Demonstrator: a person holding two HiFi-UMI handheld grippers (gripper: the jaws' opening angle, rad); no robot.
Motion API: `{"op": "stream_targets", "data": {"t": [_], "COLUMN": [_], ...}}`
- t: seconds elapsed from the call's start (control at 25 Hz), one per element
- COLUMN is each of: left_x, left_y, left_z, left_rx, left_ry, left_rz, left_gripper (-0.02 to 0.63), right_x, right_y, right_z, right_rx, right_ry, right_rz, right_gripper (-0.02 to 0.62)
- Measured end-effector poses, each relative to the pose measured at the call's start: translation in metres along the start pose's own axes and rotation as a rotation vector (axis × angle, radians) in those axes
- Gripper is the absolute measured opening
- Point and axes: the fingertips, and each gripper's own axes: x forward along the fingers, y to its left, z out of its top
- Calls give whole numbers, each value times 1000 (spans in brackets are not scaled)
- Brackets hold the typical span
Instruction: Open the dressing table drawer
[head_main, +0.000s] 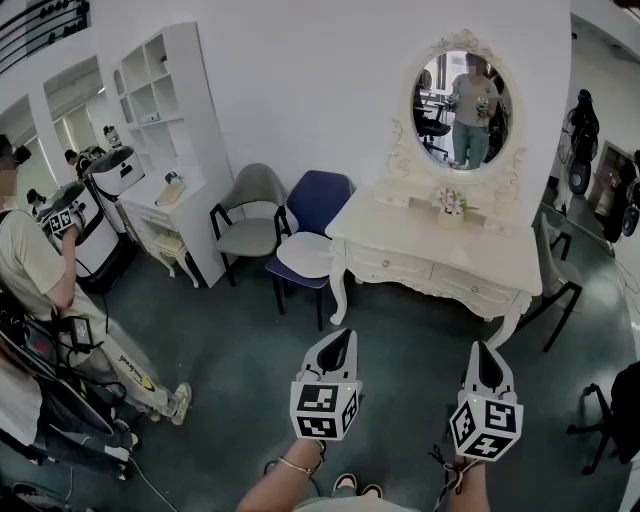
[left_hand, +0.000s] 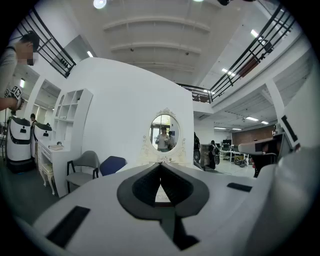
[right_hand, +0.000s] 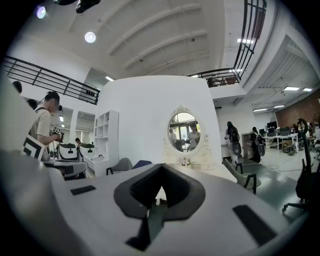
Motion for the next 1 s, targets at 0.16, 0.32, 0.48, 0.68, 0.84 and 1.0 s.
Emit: {"op": "stream_targets", "data": {"t": [0.16,0.32,0.48,0.68,0.84,1.0], "left_x": [0,0,3,1,0,-2], "left_y": [5,9,9,11,13,17], "left_z": [-2,-5,-7,-7,-7,-10], "left_rx": [-3,-14,-19,-17,-17,-19], "left_ry": [-3,3,7,9,9,13], "left_rz": [6,5,3,-1,5,13], "left_gripper": [18,18,18,18,18,18], "right_x": [2,0,1,0,1,2], "right_y": [2,3,0,6,8,10], "right_z": [-1,0,-2,-5,-6,-10], "right_rx": [-6,27,33,21,16,17], "right_ry": [3,-17,-23,-6,5,11], "right_rz": [-2,-7,-17,-11,-5,0], "right_gripper": [4,6,8,41,59,90]}}
